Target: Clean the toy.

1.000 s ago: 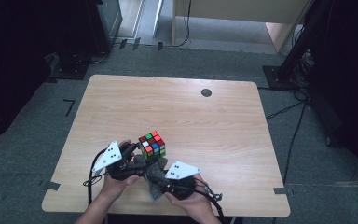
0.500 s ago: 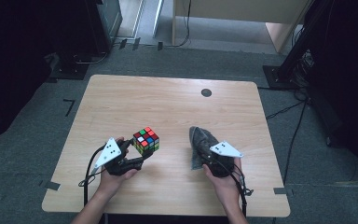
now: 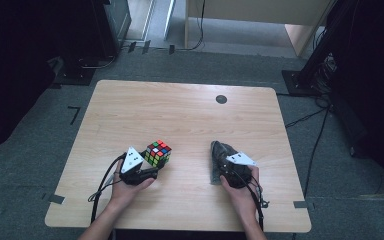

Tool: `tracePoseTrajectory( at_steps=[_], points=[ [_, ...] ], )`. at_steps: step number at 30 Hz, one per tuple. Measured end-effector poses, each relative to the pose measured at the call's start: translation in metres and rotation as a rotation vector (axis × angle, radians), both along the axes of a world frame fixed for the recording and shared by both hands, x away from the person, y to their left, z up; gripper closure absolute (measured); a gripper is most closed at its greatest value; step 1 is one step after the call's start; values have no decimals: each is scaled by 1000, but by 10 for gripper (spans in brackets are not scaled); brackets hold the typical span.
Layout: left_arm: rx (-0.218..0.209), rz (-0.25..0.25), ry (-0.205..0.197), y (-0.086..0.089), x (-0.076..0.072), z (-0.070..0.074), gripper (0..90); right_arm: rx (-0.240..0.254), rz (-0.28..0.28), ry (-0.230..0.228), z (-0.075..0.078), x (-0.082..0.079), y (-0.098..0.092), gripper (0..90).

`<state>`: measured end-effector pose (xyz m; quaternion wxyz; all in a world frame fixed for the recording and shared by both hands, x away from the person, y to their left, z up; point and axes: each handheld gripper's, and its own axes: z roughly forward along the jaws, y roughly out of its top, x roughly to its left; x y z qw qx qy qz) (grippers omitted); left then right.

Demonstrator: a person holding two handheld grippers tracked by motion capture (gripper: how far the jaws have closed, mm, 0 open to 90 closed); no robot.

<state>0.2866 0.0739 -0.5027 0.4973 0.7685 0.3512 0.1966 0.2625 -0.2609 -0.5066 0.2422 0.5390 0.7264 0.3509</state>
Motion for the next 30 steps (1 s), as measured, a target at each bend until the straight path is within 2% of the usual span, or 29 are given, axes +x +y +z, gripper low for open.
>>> tracePoseTrajectory(
  at_steps=[4,6,8,12,18,24,28,30],
  points=[
    [41,18,22,-2,4,-6,338,-1,-1,4,-1,0,1,645],
    [66,14,46,-5,6,-8,338,1,-1,5,-1,0,1,645],
    [89,21,39,-7,5,-9,338,2,0,6,-1,0,1,645],
    [133,16,63,-10,6,-11,338,1,-1,4,-1,0,0,645],
    [147,4,98,-10,7,-12,336,1,0,3,-1,0,0,645],
    [153,8,97,-10,6,-12,328,2,1,10,-3,0,1,640],
    [162,18,116,-10,7,-10,276,15,0,17,-3,0,0,640],
    [178,21,113,-10,6,-10,271,26,-3,19,-4,1,-1,640]
  ],
)
